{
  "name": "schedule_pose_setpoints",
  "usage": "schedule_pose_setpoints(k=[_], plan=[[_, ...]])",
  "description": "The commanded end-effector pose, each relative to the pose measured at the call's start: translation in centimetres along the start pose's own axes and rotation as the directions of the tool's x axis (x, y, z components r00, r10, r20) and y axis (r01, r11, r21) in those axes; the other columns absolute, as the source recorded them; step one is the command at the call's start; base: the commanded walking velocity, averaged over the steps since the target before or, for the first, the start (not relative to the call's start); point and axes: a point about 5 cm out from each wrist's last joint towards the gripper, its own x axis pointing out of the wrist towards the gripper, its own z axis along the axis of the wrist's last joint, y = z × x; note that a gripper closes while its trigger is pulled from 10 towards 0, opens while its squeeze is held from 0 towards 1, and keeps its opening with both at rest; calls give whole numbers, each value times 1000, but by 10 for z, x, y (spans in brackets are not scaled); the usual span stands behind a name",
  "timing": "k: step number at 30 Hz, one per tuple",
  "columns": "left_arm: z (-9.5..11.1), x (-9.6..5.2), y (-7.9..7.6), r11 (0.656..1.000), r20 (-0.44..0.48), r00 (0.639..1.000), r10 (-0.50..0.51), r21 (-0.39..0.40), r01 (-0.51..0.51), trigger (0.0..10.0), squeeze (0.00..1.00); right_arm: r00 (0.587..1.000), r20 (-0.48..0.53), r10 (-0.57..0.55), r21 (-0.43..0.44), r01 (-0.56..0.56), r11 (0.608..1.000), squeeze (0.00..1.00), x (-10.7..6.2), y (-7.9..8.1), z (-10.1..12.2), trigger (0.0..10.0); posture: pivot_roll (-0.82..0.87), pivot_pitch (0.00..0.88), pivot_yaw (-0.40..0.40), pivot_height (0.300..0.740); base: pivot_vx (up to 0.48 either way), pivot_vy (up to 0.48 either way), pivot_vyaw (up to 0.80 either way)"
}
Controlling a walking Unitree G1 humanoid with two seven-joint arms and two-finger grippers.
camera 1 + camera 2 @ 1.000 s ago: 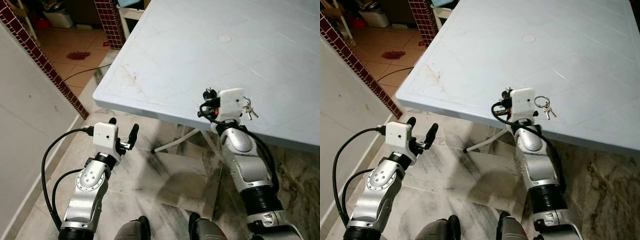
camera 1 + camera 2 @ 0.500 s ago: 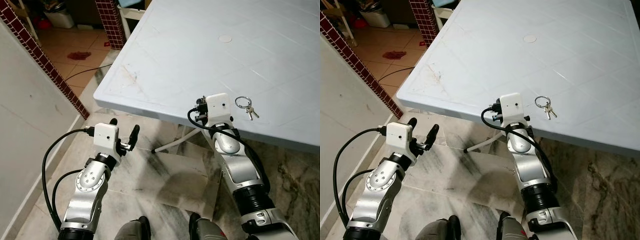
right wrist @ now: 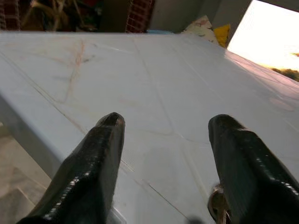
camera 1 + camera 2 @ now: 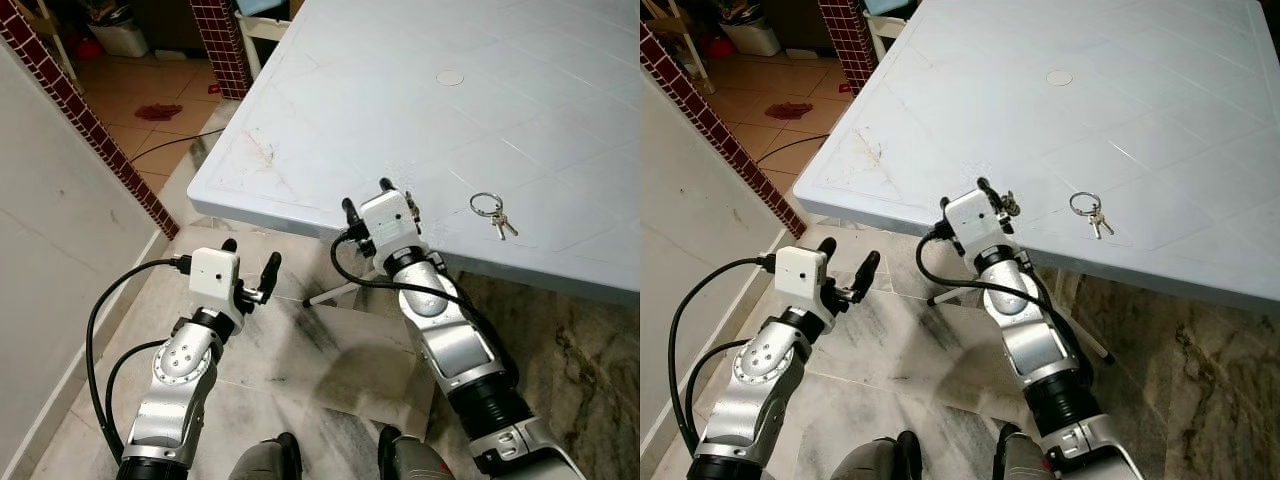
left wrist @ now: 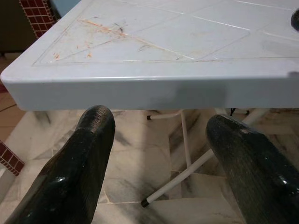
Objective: Hang keys on a hook
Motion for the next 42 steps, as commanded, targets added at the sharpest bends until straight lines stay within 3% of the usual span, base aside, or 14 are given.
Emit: schedule_pose_setpoints(k=[1,11,21,22,23,24,25,31,42], plan=[[-5,-5,5,1000,-25,1000,8,8,-8,10000,0,1000,-21,-14,0,14,1000,1000,-3,3,-1,10000,-25,194,134,740,0,0,0],[-5,-5,3,1000,-27,1000,6,3,-6,10000,0,984,-147,-98,-18,96,995,1000,-11,1,-21,10000,-27,196,134,740,0,0,0],[-5,-4,4,1000,-27,1000,5,5,-5,10000,0,954,-266,-139,76,165,983,1000,-13,-3,-33,10000,-25,193,135,740,0,0,0],[-5,-4,3,1000,-27,1000,4,4,-4,10000,0,949,-285,-137,116,176,977,710,-12,-2,-34,10000,-25,194,135,740,0,0,0],[-4,-4,3,1000,-26,1000,3,4,-3,10000,0,946,-296,-135,139,183,973,710,-12,-2,-35,10000,-25,194,135,740,0,0,0],[-4,-4,3,1000,-26,1000,3,4,-3,10000,0,943,-307,-132,160,188,969,529,-11,-1,-36,10000,-25,194,135,740,0,0,0],[-4,-4,3,1000,-26,1000,2,3,-2,10000,0,935,-332,-127,196,200,960,0,-10,1,-38,10000,-24,194,135,740,0,0,0],[-4,-4,2,1000,-26,1000,1,3,-1,10000,0,932,-341,-126,278,228,933,0,-1,2,-32,10000,-20,195,135,740,0,0,0],[-4,-5,1,1000,-29,1000,-3,-1,3,10000,0,914,-371,-166,286,282,916,0,7,-10,-33,10000,-20,196,133,740,0,0,0]])
